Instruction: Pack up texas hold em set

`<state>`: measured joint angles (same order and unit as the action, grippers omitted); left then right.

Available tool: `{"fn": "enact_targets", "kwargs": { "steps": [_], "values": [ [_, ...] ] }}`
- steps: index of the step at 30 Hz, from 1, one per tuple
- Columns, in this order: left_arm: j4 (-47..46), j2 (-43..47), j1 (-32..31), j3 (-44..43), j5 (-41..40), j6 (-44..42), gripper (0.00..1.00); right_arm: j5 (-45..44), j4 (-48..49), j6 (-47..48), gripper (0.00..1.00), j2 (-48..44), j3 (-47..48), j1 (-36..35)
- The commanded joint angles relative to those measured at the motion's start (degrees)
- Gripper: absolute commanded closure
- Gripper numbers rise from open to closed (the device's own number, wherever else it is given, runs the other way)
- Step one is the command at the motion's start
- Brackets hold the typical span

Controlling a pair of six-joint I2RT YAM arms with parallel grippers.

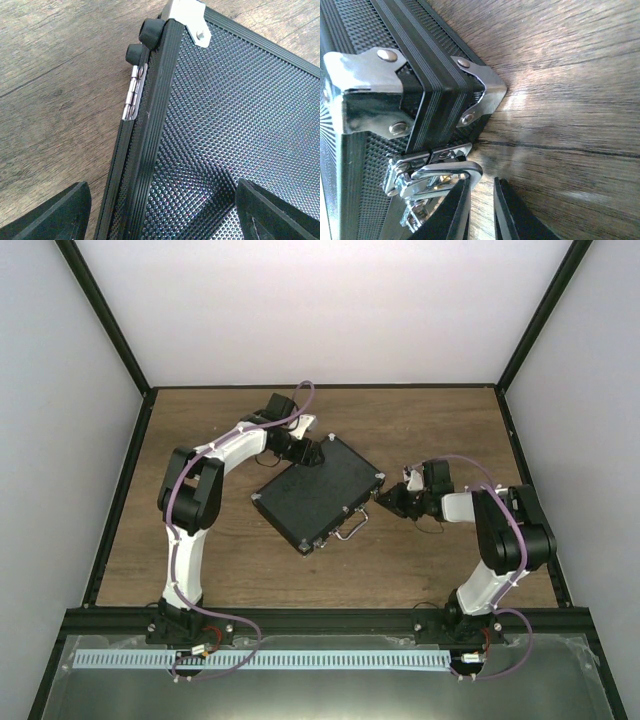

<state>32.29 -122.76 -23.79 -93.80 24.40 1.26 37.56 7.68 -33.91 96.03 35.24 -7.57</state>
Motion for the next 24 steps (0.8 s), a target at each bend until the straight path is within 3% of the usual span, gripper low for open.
{"fn": "enact_targets", "kwargs": {
  "steps": [1, 24],
  "values": [
    [1.92, -2.2, -0.53, 0.26, -0.06, -1.24, 0.19, -1.91, -0.76, 0.84, 0.86, 2.24, 1.35, 0.48],
    [2.65, -3.34, -1.47, 0.33, 1.52, -2.3, 0.22, -0.35, 1.75, 0.94, 0.96, 6.62, 3.55, 0.45]
  ]
}}
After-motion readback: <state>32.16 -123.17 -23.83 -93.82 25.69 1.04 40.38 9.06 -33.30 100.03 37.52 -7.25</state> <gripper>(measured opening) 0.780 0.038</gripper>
